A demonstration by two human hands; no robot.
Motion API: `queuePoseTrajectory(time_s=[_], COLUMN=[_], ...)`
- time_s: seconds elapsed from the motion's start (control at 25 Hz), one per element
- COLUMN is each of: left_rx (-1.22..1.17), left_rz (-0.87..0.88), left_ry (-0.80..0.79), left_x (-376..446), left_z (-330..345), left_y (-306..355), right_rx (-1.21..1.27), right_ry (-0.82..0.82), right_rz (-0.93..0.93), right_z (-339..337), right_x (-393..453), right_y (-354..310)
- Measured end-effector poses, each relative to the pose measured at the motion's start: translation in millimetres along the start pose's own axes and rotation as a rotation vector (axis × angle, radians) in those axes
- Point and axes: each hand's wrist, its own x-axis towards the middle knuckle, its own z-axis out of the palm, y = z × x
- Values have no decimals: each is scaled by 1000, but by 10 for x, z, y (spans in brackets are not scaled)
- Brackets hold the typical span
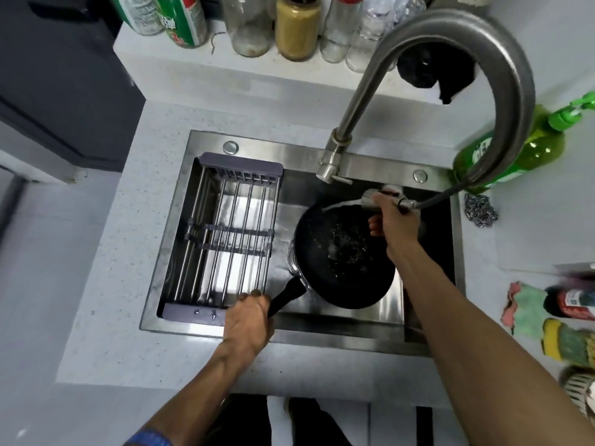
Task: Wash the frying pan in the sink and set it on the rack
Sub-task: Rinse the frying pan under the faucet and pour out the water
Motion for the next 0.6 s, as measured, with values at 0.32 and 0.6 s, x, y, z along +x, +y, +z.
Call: queuePoseTrajectory(time_s=[0.32,0.6], left_rx=[-4,64], left_rz=[-19,-16], left_ry=[-27,-7], left_x=[42,51], left_z=[90,27], left_y=[-52,-19], right_rx=[-299,-694], right_ry=[-16,-80], right_rz=[-146,-249], right_z=[-460,-798], right_x=[263,320], right_y=[3,-56])
